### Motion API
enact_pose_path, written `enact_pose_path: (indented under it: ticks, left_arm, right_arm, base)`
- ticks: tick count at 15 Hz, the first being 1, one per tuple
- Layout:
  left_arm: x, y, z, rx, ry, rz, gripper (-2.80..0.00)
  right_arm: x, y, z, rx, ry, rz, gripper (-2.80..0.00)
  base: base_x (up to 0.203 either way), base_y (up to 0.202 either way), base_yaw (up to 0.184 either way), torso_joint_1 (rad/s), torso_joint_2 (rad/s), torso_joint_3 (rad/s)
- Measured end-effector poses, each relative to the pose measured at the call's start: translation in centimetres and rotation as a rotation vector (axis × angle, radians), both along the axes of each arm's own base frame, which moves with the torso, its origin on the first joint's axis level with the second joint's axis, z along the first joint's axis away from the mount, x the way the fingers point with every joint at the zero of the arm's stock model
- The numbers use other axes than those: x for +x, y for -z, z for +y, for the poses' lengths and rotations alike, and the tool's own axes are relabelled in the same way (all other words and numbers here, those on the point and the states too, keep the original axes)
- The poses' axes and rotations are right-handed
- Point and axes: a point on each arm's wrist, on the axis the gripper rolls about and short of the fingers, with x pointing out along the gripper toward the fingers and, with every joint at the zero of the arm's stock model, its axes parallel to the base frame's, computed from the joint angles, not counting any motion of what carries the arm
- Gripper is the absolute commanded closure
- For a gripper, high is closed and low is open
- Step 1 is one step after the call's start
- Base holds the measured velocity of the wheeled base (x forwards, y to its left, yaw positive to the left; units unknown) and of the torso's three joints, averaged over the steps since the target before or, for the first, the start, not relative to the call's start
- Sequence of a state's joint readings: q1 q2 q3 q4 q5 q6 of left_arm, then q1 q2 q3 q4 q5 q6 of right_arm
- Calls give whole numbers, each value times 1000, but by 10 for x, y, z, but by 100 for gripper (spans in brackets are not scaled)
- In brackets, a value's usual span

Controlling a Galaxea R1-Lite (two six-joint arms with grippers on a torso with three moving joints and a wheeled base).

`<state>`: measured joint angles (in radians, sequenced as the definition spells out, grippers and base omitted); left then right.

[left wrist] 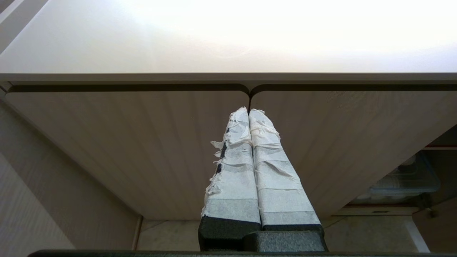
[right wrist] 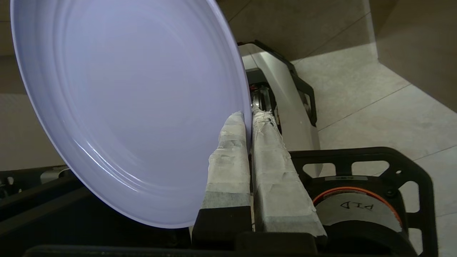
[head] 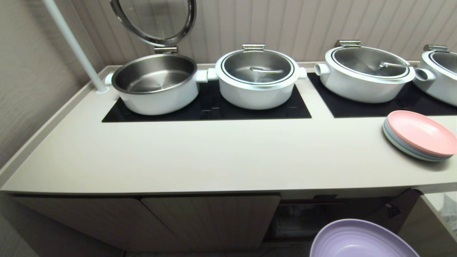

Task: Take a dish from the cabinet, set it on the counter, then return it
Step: Put it back into the cabinet

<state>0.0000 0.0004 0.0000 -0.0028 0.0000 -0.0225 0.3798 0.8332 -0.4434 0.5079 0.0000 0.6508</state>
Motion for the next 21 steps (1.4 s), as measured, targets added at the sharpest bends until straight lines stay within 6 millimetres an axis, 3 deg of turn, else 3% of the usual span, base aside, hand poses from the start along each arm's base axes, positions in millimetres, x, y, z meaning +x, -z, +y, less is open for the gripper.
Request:
enact_pose_path:
  ticks: [21]
  left_arm:
    - [0,0,0,0,0,0,0]
  right_arm:
    - [0,1,2,11,-24,4,0]
  base:
    - [0,0,0,0,0,0]
